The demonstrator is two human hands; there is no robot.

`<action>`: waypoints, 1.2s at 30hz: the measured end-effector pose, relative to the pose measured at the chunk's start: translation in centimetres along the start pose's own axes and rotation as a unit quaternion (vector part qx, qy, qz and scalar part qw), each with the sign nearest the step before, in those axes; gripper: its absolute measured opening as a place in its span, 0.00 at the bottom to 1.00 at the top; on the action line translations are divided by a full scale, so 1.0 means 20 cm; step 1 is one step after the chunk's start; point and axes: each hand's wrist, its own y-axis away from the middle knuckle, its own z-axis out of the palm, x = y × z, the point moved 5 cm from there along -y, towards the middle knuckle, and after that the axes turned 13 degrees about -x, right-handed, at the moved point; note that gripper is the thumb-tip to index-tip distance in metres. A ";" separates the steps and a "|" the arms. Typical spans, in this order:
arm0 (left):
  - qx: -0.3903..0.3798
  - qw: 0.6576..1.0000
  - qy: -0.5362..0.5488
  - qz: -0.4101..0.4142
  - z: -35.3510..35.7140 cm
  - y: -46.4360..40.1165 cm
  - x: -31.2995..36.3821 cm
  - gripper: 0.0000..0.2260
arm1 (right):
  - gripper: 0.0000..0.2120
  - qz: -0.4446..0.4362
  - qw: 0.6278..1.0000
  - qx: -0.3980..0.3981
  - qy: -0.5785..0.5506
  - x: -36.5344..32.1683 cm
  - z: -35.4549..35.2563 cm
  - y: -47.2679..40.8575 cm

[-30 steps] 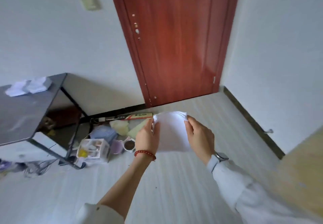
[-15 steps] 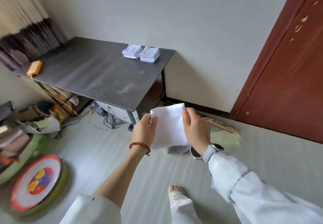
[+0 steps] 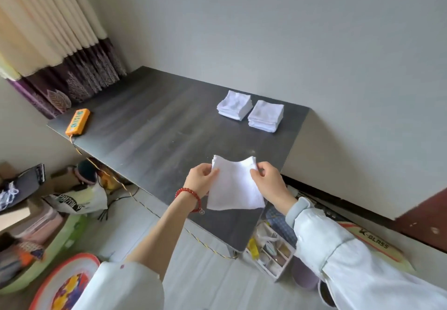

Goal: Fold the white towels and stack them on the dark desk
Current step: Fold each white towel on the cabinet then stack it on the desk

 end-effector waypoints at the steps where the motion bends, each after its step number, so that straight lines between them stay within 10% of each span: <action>1: -0.019 1.000 0.012 -0.008 -0.05 -0.09 0.00 0.05 | 0.08 0.006 1.000 -0.005 -0.012 -0.02 0.02 -0.10; 19: -0.172 0.979 -0.074 0.085 -0.66 -2.13 0.33 0.10 | 0.06 0.113 0.966 0.230 0.012 -0.38 -0.05 -1.81; 36: -0.181 0.978 -0.085 0.062 -0.36 -2.85 0.23 0.13 | 0.10 0.194 0.937 0.283 0.072 -0.05 -0.21 -2.42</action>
